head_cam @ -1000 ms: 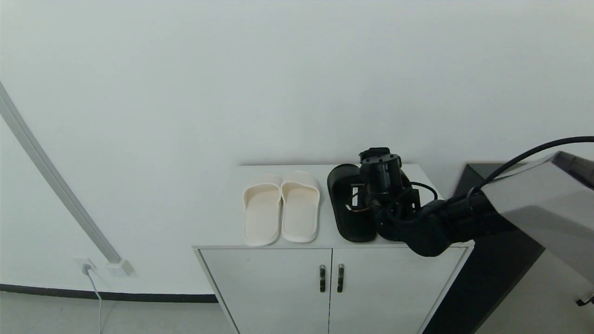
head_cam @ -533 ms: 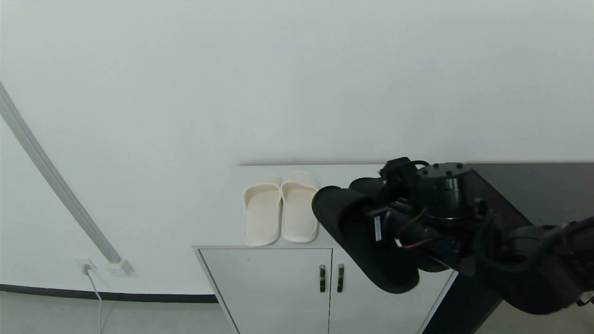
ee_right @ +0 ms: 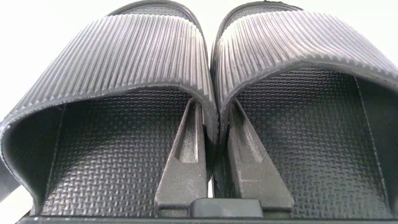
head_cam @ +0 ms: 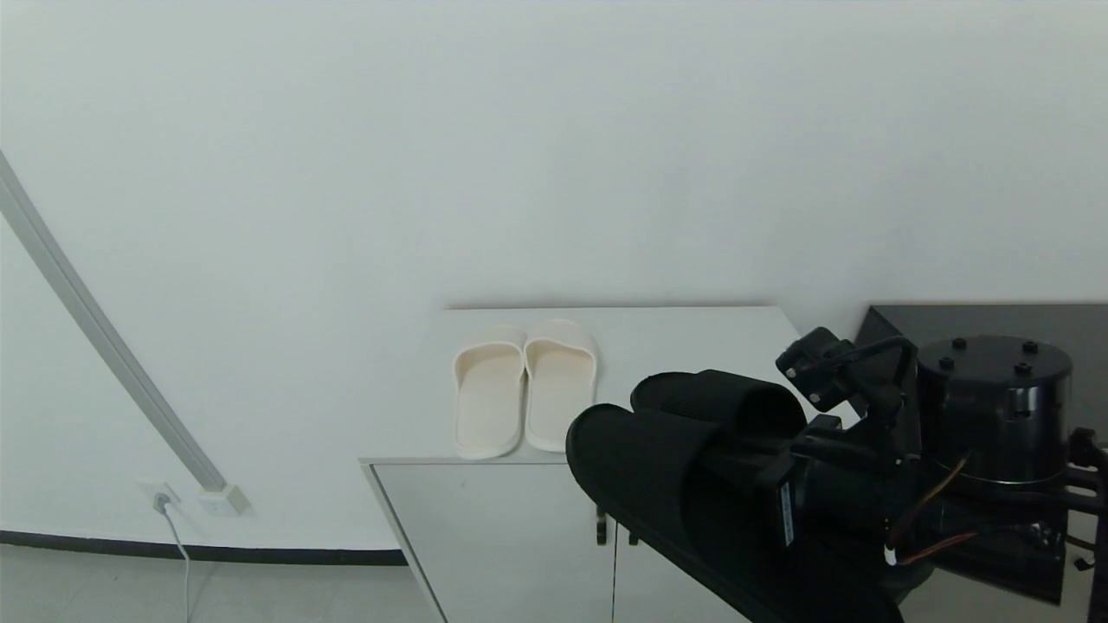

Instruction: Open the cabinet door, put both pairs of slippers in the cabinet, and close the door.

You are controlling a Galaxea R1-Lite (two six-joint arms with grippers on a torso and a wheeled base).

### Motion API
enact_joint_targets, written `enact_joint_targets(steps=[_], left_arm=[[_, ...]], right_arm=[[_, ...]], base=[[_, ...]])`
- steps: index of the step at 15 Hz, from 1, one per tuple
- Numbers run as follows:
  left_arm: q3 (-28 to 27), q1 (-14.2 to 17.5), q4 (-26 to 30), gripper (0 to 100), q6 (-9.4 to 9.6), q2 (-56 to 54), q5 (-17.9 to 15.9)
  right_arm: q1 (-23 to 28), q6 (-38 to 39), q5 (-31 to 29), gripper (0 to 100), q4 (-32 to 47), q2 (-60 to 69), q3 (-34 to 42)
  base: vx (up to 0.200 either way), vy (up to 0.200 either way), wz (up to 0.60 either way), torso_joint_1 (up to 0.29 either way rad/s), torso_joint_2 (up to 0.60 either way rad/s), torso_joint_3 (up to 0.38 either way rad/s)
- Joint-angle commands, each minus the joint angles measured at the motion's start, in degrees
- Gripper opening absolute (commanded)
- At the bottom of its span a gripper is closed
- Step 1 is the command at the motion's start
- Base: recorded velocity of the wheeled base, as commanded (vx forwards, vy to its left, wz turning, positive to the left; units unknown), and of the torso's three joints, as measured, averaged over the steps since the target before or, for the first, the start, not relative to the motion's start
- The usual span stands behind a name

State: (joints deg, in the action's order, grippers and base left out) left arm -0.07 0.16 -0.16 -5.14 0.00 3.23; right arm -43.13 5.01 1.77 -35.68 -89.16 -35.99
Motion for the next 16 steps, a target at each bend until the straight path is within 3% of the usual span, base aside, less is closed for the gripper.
enact_joint_targets(steps=[1, 3, 9, 16], left_arm=[[-0.01, 0.02, -0.02, 0, -0.04, 0.00, 0.02], [-0.01, 0.02, -0.02, 0, -0.04, 0.00, 0.02], [-0.01, 0.02, -0.11, 0, -0.04, 0.00, 0.02], [-0.01, 0.02, -0.02, 0, -0.04, 0.00, 0.02]], right_arm=[[-0.20, 0.00, 0.08, 0, 0.00, 0.83, 0.22], [-0.20, 0.00, 0.08, 0, 0.09, 0.74, 0.30], [-0.20, 0.00, 0.08, 0, -0.09, -0.31, 1.01], [0.06, 0.00, 0.25, 0, -0.18, -0.66, 1.97]], base=[[0.000, 0.000, 0.00, 0.000, 0.00, 0.000], [0.000, 0.000, 0.00, 0.000, 0.00, 0.000], [-0.200, 0.000, 0.00, -0.001, 0.00, 0.004], [0.000, 0.000, 0.00, 0.000, 0.00, 0.000]])
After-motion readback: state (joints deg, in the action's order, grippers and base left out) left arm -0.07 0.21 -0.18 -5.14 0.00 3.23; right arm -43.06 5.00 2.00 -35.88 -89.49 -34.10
